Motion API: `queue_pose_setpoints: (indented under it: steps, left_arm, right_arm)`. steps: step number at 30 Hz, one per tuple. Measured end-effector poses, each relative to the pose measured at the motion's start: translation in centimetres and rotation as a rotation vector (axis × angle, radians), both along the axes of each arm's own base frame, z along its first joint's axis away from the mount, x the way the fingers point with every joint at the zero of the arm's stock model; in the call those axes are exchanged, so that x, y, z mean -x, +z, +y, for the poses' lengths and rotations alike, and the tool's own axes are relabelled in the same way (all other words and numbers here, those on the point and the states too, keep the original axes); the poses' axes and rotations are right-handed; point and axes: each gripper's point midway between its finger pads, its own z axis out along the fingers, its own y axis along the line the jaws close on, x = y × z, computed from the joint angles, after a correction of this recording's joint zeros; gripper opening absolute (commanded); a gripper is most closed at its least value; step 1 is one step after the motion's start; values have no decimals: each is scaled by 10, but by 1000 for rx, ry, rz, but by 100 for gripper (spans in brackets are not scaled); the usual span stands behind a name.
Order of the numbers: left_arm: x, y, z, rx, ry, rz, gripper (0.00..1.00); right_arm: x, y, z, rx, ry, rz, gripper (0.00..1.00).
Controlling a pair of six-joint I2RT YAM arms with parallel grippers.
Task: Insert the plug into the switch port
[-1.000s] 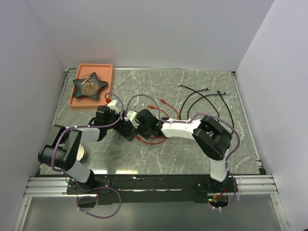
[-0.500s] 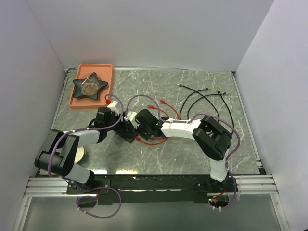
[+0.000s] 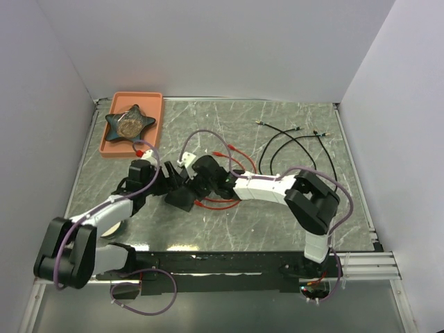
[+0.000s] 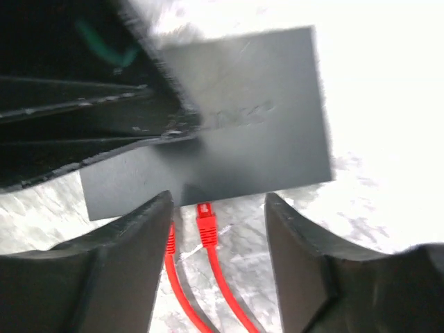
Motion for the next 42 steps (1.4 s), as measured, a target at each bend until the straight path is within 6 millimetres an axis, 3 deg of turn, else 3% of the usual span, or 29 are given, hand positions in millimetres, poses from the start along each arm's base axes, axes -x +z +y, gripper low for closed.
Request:
queue_pose_setpoints:
  steps: [7,18,22,25,34,40,42]
  left_arm:
    - [7,39,12,26,76,-80,90]
    - [34,135,25,141,138,-368,99]
    - [40,144,28,161,153,-389,100]
    - [42,138,30,152,159,-366,99]
    - [39,114,31,116,169,-277,99]
    - [37,103,29,103,165,-237,99]
    - [37,102,28,102,158,-232,99]
  right_arm:
    - [-7,57,-11,-101,-87,-88,99]
    - [3,149,-67,-254,-276,-179,99]
    - [-4,160,-94,-278,-382,-170,99]
    - [-18,152,-125,-275,-482,-143,99]
    - [-71,101,-225,-214,-849,-18,97]
    - [-100,34,-264,-122,-1036,196,89]
    - [-106,11,-274,-93,-1084,273,78]
